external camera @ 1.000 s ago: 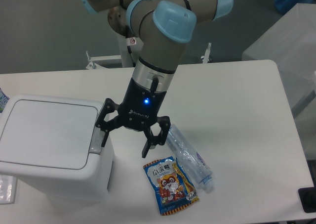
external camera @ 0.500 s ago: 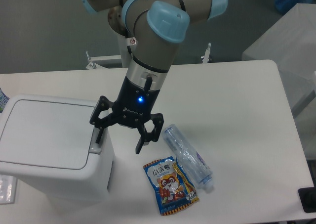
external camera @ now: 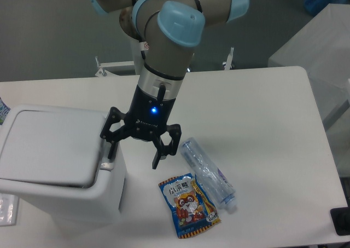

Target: Open the trash can

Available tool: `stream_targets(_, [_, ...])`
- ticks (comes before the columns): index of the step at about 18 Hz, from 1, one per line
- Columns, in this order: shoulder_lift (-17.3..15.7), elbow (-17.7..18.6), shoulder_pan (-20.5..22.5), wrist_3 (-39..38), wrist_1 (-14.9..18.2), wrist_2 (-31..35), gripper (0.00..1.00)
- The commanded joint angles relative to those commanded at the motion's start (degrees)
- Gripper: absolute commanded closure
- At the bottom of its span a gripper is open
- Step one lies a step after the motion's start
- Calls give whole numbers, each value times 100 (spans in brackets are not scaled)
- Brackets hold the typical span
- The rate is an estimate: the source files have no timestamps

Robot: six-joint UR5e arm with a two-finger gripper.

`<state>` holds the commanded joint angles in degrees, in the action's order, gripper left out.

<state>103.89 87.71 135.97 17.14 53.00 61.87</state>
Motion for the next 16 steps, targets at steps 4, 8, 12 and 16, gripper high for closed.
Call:
stream_targets(4, [0,-44,0,-35,0,-17,0])
stream_targets(8, [-18,-430,17,-430,9,-61,0])
stream_targets(12, [52,-720,228,-361,-105,0,0])
stream_targets(16, [123,-555,763,261,-150,350,0])
